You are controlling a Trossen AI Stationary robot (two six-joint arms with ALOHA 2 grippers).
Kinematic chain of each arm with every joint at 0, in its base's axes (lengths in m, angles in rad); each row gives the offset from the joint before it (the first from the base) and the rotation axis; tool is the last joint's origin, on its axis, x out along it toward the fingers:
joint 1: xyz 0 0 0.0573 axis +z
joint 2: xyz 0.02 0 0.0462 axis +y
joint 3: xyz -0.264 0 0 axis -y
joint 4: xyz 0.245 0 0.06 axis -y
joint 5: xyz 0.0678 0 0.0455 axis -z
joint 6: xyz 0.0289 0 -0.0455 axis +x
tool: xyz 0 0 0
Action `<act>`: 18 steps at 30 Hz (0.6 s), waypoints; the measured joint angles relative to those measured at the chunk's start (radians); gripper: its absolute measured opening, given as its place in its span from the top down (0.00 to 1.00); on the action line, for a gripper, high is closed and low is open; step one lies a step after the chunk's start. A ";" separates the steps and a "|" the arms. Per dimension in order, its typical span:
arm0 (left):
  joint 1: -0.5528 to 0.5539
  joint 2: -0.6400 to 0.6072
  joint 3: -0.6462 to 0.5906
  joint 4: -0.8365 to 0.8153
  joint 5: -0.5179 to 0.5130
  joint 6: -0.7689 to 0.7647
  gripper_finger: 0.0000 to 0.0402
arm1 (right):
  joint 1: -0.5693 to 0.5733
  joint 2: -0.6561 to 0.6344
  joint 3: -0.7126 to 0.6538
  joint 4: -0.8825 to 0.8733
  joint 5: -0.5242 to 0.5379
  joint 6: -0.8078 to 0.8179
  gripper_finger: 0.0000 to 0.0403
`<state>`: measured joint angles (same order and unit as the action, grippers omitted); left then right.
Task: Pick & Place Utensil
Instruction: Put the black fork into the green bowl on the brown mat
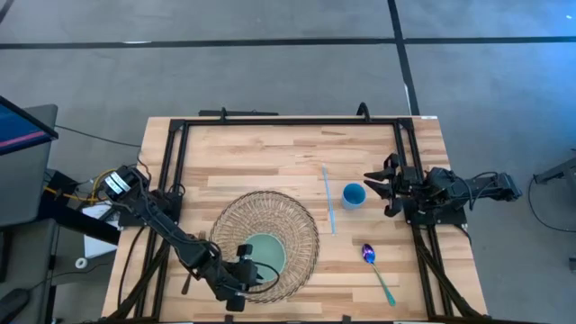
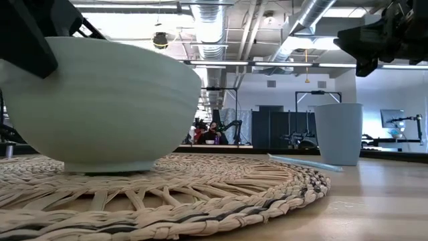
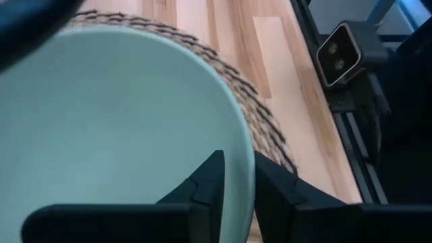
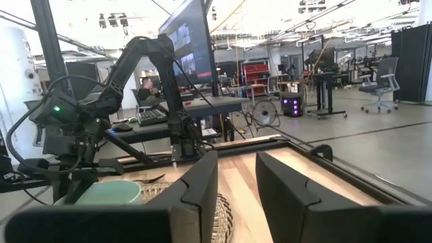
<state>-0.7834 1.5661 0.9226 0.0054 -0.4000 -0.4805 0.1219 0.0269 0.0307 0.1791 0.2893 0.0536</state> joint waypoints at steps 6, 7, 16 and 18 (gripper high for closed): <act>0.001 -0.008 0.000 0.032 -0.001 0.000 0.78 | 0.000 0.000 0.000 0.000 0.000 0.000 0.76; 0.001 -0.013 0.000 0.038 -0.002 0.000 0.78 | 0.000 0.000 0.000 0.000 0.000 0.000 0.76; 0.021 -0.110 0.000 0.050 -0.008 0.000 0.73 | 0.000 0.000 0.000 -0.023 0.000 0.000 0.76; 0.028 -0.138 0.000 0.049 -0.008 0.000 0.73 | 0.000 0.000 0.000 -0.026 0.000 0.000 0.76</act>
<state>-0.7558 1.4284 0.9226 0.0547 -0.4080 -0.4805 0.1218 0.0273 0.0307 0.1532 0.2893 0.0536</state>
